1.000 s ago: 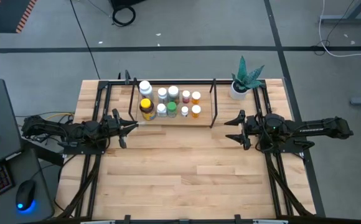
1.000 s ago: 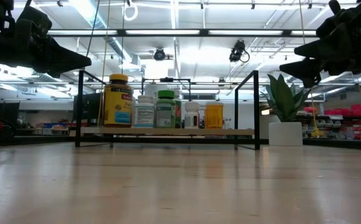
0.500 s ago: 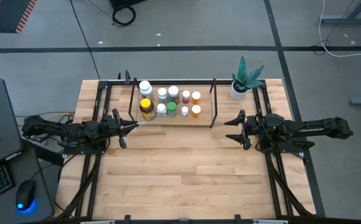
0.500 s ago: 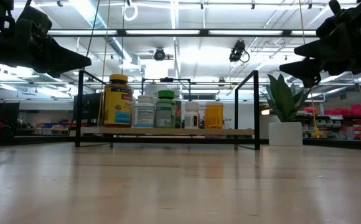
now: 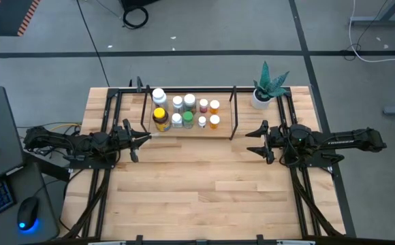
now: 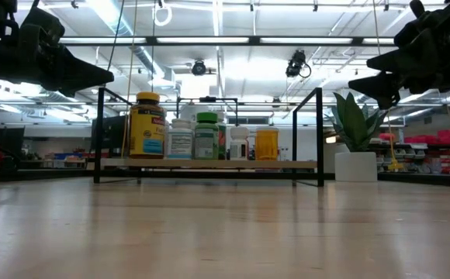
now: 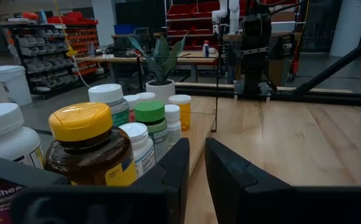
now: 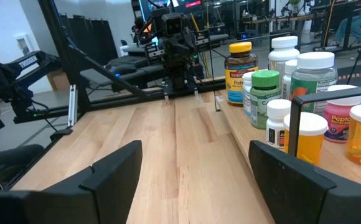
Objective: Pick and place medicine bottles onto shelf by color
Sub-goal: Return to Home Position
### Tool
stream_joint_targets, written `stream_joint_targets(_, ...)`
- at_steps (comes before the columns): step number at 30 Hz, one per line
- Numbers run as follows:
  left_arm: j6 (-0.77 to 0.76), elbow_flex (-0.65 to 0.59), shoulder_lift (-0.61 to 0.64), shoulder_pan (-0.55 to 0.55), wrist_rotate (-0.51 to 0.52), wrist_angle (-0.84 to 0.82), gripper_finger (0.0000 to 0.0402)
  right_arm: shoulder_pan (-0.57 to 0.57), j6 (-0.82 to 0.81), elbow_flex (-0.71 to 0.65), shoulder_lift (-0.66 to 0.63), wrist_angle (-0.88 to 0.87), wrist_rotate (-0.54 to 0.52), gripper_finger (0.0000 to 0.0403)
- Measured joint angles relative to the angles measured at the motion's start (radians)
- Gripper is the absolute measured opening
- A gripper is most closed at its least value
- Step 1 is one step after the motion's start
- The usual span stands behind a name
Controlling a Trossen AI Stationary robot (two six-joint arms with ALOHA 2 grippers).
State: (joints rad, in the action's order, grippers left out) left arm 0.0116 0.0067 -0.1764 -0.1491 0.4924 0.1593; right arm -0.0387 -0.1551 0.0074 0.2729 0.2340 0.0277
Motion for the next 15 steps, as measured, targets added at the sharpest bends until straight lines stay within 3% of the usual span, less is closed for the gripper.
stream_joint_targets(15, 0.000, 0.000, 0.000, 0.000, 0.000, 0.000, 0.0056, 0.000, 0.000, 0.000, 0.000, 0.000, 0.000, 0.0303)
